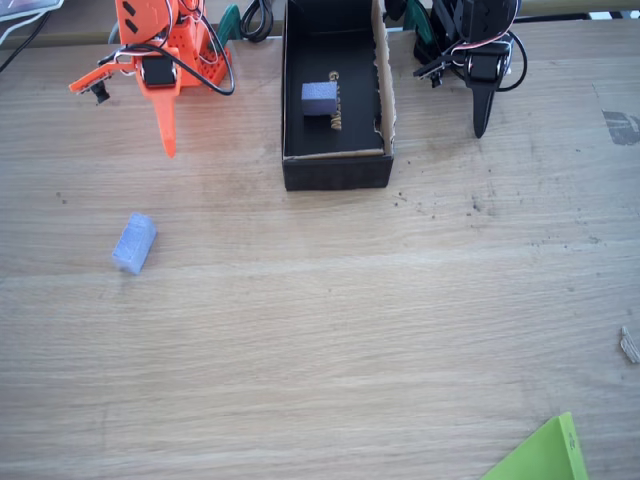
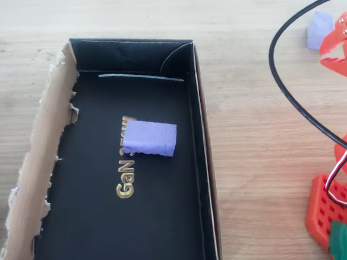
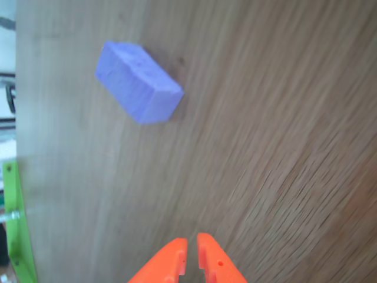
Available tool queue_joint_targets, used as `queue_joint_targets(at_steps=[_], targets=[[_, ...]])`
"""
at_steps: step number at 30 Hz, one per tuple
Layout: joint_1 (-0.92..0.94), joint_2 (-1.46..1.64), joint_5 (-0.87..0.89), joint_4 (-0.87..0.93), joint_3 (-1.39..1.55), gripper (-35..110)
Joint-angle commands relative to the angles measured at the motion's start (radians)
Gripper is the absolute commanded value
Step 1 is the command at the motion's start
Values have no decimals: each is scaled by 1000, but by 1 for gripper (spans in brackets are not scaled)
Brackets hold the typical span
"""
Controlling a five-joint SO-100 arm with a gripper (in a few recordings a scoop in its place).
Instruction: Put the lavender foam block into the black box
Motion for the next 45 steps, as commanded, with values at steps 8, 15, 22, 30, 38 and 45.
queue_joint_targets(at_steps=[8,15,22,30,38,45], targets=[[26,-100,52,-6,-147,0],[49,-650,14,-107,-451,0],[71,-1069,-112,-69,-747,0],[55,-1126,-138,-107,-752,0],[67,-1149,-156,-48,-776,0],[80,-1184,-166,44,-850,0]])
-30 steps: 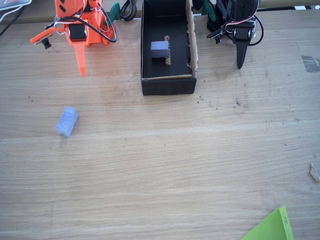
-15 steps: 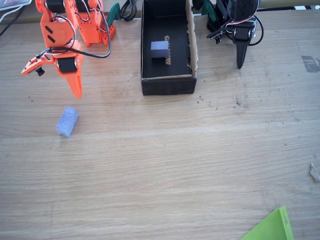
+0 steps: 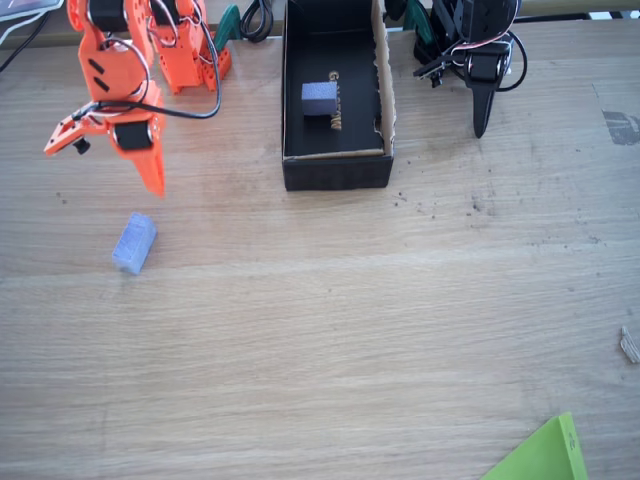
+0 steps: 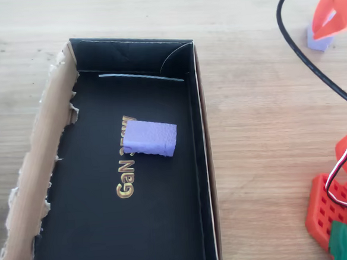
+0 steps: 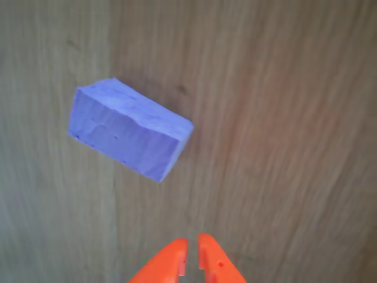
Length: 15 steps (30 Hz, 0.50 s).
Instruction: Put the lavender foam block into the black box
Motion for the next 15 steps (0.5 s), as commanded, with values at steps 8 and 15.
queue_joint_targets(at_steps=[8,15], targets=[[26,-48,-2,146,-153,0],[51,-117,-37,221,-270,0]])
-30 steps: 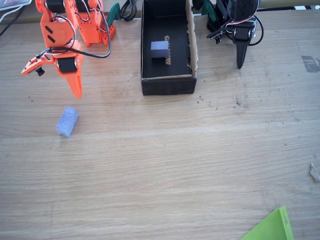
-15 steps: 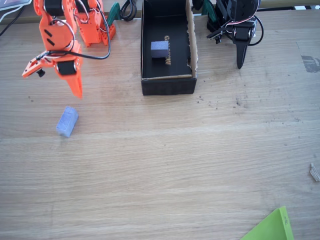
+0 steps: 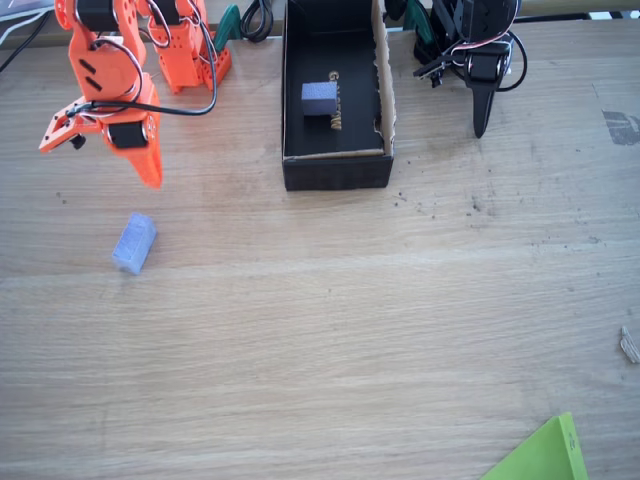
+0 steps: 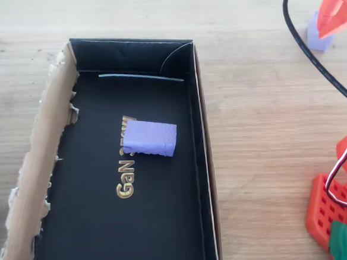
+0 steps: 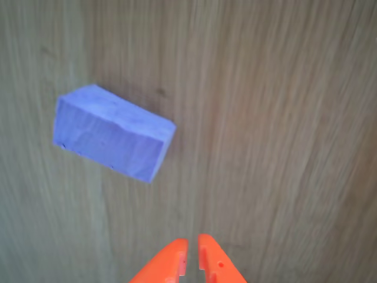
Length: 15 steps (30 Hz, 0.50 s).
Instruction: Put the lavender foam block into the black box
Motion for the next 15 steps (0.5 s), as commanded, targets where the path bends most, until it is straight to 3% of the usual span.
queue_joint_targets(at_steps=[1,15], targets=[[21,-15,-15,40,-100,0],[14,-97,-32,118,-265,0]])
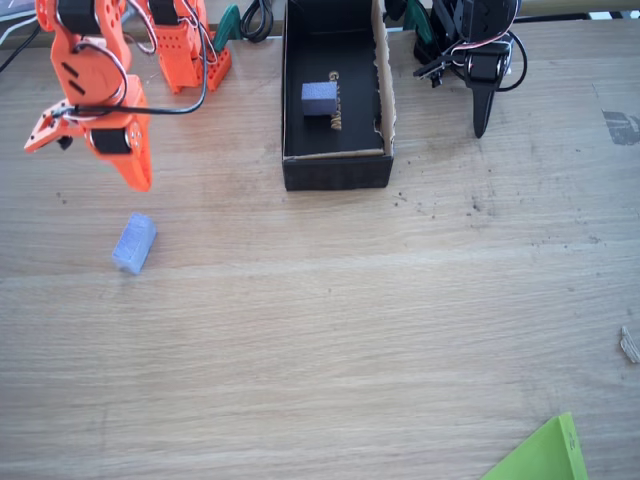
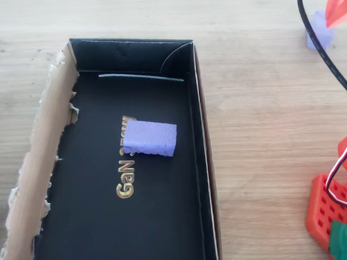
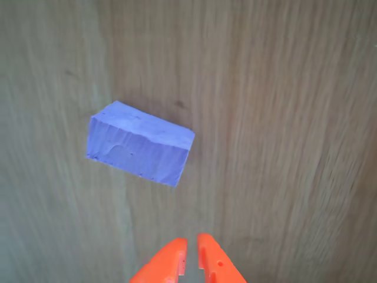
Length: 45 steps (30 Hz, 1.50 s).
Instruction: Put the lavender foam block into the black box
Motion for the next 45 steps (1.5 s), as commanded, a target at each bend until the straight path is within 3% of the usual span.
queue_joint_targets(at_steps=[1,32,39,45], targets=[[-2,-3,-15,48,-110,0],[18,-67,-80,160,-285,0],[41,-57,153,230,-278,0],[44,-46,554,334,-276,0]])
